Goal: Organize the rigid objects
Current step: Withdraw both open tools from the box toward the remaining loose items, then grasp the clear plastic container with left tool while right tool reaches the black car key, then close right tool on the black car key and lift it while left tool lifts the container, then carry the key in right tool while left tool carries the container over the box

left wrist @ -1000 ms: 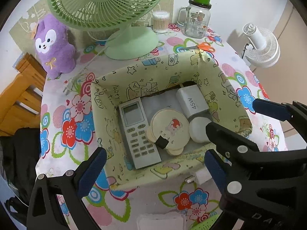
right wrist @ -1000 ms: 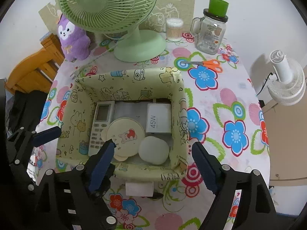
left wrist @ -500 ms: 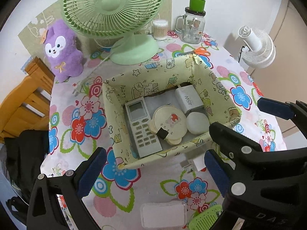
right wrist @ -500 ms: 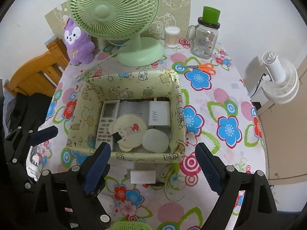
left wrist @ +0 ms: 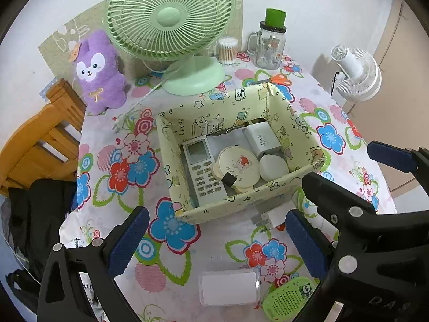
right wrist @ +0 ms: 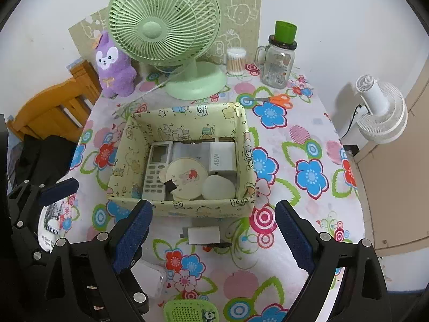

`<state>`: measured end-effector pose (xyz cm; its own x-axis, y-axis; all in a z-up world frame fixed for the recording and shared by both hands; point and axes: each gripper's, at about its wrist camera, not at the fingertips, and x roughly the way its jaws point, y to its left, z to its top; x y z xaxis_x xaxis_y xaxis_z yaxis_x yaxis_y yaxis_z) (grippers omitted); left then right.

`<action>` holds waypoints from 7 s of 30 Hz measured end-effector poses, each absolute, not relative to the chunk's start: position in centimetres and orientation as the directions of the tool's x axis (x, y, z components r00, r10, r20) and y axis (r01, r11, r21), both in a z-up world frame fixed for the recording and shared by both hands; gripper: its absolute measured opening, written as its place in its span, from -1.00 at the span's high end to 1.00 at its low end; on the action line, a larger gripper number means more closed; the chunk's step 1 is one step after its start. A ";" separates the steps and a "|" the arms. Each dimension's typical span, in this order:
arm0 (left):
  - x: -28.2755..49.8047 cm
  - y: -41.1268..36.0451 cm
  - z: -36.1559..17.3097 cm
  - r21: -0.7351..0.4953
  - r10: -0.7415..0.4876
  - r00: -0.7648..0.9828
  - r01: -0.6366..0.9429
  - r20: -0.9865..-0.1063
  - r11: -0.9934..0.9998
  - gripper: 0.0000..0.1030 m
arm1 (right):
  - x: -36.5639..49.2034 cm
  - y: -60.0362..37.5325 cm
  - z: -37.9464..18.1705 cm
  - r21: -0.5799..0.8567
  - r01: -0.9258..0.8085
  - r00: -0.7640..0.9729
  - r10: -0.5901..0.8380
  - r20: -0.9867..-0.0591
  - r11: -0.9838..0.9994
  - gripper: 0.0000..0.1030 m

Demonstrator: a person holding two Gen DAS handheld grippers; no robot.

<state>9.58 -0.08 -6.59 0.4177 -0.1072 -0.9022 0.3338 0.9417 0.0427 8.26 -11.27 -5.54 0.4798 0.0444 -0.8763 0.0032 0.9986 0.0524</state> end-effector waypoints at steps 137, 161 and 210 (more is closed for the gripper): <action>7.8 0.8 -19.5 -0.007 -0.053 0.243 0.188 -0.969 0.982 -0.72 | 7.0 -9.4 -21.2 0.064 -0.174 0.279 0.111 -0.954 0.983 0.03; 6.7 0.6 -19.4 -0.008 -0.063 0.244 0.218 -0.968 0.976 -0.72 | 7.5 -7.6 -20.6 0.092 -0.178 0.272 0.139 -0.952 0.980 0.50; 5.0 0.0 -9.4 0.027 -0.097 0.375 0.313 -0.922 0.949 -0.71 | 4.5 -10.9 -9.8 0.069 -0.119 0.386 0.110 -0.916 0.990 0.33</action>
